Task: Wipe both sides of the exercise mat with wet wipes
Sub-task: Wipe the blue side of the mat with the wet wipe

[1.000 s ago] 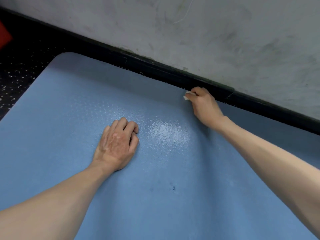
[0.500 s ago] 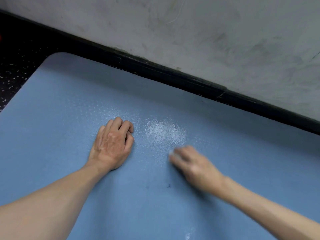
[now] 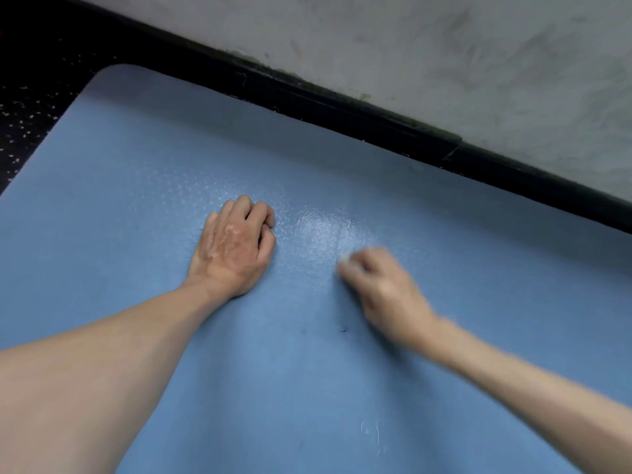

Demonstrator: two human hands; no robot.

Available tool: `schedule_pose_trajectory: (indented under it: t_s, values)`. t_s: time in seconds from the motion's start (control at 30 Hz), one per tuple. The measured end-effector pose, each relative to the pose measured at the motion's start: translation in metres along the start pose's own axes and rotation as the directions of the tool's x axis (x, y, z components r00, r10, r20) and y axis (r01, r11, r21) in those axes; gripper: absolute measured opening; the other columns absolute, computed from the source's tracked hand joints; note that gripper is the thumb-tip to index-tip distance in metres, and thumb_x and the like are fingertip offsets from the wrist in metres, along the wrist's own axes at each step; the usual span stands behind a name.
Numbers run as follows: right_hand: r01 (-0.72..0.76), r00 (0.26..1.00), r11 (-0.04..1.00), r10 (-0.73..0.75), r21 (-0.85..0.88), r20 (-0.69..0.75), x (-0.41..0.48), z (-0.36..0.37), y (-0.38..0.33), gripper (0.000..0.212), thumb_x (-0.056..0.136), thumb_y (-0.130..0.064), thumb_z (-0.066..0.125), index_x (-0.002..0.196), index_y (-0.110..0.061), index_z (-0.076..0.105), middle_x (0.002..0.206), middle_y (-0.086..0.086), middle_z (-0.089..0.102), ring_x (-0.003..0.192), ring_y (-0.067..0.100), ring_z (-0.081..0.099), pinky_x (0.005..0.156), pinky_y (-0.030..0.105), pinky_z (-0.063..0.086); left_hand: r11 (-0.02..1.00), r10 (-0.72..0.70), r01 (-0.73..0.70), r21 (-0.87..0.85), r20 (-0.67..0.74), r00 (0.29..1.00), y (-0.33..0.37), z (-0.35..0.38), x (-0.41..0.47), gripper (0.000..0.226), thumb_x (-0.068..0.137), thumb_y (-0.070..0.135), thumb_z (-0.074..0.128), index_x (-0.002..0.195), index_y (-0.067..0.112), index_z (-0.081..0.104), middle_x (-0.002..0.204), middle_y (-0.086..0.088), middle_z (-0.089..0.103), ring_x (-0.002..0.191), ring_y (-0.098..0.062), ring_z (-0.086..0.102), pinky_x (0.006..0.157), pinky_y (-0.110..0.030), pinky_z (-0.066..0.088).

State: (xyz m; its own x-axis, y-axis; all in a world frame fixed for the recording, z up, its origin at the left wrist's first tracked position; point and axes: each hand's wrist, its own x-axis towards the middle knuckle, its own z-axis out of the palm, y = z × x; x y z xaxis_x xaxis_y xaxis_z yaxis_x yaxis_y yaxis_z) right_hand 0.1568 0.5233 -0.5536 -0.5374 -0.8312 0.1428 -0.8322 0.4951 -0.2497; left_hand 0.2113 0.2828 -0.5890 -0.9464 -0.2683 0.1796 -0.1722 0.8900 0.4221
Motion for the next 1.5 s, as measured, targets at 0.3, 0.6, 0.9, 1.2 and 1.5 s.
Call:
schedule_pose_trajectory:
  t_s: [0.3,0.6,0.9,1.2,1.5]
  values:
    - [0.005,0.995,1.0,-0.004,-0.004,0.099,-0.037,-0.004,-0.025,0.035,0.101,-0.021,0.032,0.106,-0.009,0.064,0.091,0.002,0.048,0.076,0.011,0.04,0.06,0.024,0.044,1.0,0.008,-0.008,-0.002,0.004,1.0,0.001,-0.002,-0.001,0.012,0.089,0.019,0.045,0.094,0.016,0.056,0.089,-0.002,0.048,0.084,-0.027,0.047,0.075,-0.039,0.035]
    - [0.25,0.873,0.95,-0.305,0.187,0.381,-0.127,-0.005,-0.104,0.021,0.099,-0.014,0.04,0.108,-0.016,0.058,0.103,0.0,0.052,0.078,0.014,0.044,0.056,0.023,0.047,1.0,0.004,-0.004,0.004,-0.01,1.0,0.0,-0.002,-0.001,0.008,0.091,0.014,0.05,0.095,0.016,0.057,0.091,-0.002,0.049,0.085,-0.025,0.046,0.077,-0.035,0.032]
    - [-0.101,0.99,0.995,0.103,-0.022,0.098,-0.033,-0.006,-0.029,0.038,0.101,-0.014,0.027,0.101,0.001,0.062,0.091,0.011,0.05,0.078,0.026,0.046,0.058,0.035,0.045,1.0,0.004,-0.004,-0.005,-0.004,1.0,0.002,-0.003,-0.003,0.011,0.093,0.016,0.048,0.099,0.014,0.057,0.096,-0.006,0.051,0.089,-0.026,0.046,0.08,-0.035,0.031]
    - [0.254,0.85,0.931,-0.344,0.262,0.399,-0.128,-0.005,-0.127,0.046,0.104,-0.047,0.02,0.12,-0.018,0.052,0.104,-0.005,0.051,0.09,0.017,0.049,0.081,0.031,0.042,1.0,0.004,-0.005,0.002,0.014,1.0,0.003,-0.005,-0.004,0.016,0.094,0.018,0.044,0.104,0.013,0.056,0.104,-0.009,0.052,0.098,-0.029,0.047,0.086,-0.038,0.033]
    - [0.131,0.95,0.984,-0.159,0.119,0.269,-0.116,0.011,-0.12,0.021,0.094,-0.001,0.048,0.111,0.003,0.059,0.101,0.014,0.051,0.082,0.026,0.043,0.06,0.038,0.047,1.0,0.011,-0.011,0.01,0.008,1.0,0.003,-0.009,-0.003,0.021,0.093,0.02,0.04,0.106,0.013,0.056,0.109,-0.011,0.053,0.104,-0.029,0.048,0.087,-0.036,0.033]
